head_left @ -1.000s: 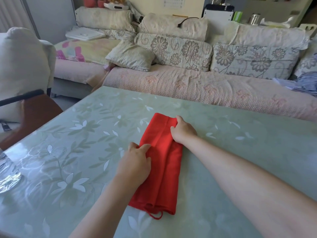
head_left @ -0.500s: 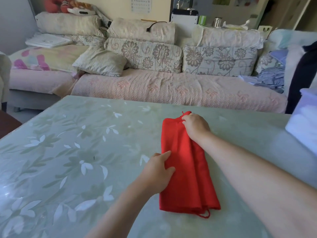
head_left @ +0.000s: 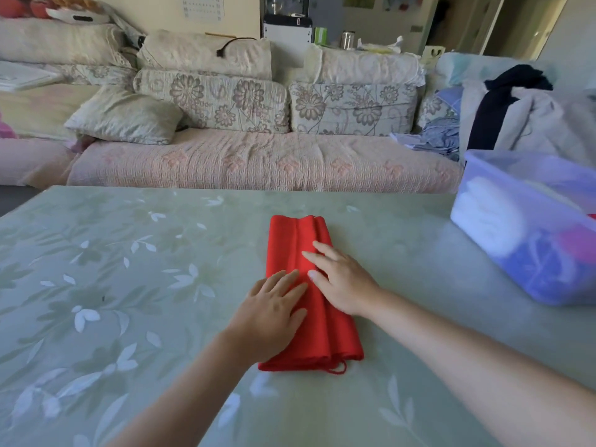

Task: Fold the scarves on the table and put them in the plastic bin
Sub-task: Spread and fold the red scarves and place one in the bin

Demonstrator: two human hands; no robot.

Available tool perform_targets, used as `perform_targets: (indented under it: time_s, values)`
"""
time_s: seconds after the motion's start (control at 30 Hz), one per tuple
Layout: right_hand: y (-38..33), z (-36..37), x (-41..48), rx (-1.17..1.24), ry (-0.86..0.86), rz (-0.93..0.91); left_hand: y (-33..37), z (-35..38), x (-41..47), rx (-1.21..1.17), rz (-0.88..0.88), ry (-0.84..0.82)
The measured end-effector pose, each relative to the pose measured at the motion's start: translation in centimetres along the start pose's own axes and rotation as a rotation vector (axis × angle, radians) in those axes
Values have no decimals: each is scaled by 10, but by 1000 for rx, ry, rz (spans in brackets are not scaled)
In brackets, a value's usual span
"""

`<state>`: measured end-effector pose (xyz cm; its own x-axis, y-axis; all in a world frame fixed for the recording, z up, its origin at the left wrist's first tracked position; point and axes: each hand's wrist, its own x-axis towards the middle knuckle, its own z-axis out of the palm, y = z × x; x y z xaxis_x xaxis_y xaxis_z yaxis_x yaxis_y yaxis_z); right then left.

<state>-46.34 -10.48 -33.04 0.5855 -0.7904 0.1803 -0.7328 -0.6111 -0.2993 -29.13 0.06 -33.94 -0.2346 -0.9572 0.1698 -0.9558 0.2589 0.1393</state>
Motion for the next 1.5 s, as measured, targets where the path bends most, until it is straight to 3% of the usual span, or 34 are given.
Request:
perform_targets:
  time_s: [0.07, 0.13, 0.27, 0.37, 0.53, 0.77, 1.0, 1.1, 1.23, 1.37, 1.5]
  values:
    - [-1, 3, -18, -74, -136, 9, 7, 7, -6, -12, -25, -126]
    - [0, 4, -32, -176, -257, 62, 15, 12, -10, 10, -70, -151]
    - [-7, -5, -52, -250, -313, 126, 26, 17, -11, -11, -173, -142]
    - [-16, -17, -70, -277, -234, 37, 31, 15, -10, 8, -181, -147]
    - [-16, -20, -96, -157, -45, -280, 24, 8, -22, -6, -89, -103]
    - [-18, -21, -87, -182, 128, -483, 12, 2, -40, -121, -29, -62]
    - [-2, -19, -105, -125, 12, -436, 7, 6, -52, -19, 19, -190]
    - [-6, -18, -110, -212, -80, -425, 6, 8, -52, 9, 15, -198]
    - [-5, -7, -102, -357, 7, -501, 8, 10, -50, 3, 9, -186]
    - [-2, 6, -100, -333, 62, -468, 11, 6, -51, -15, 25, -106]
    - [-9, -14, -98, -23, 141, -343, 14, 0, -51, -113, 162, 118]
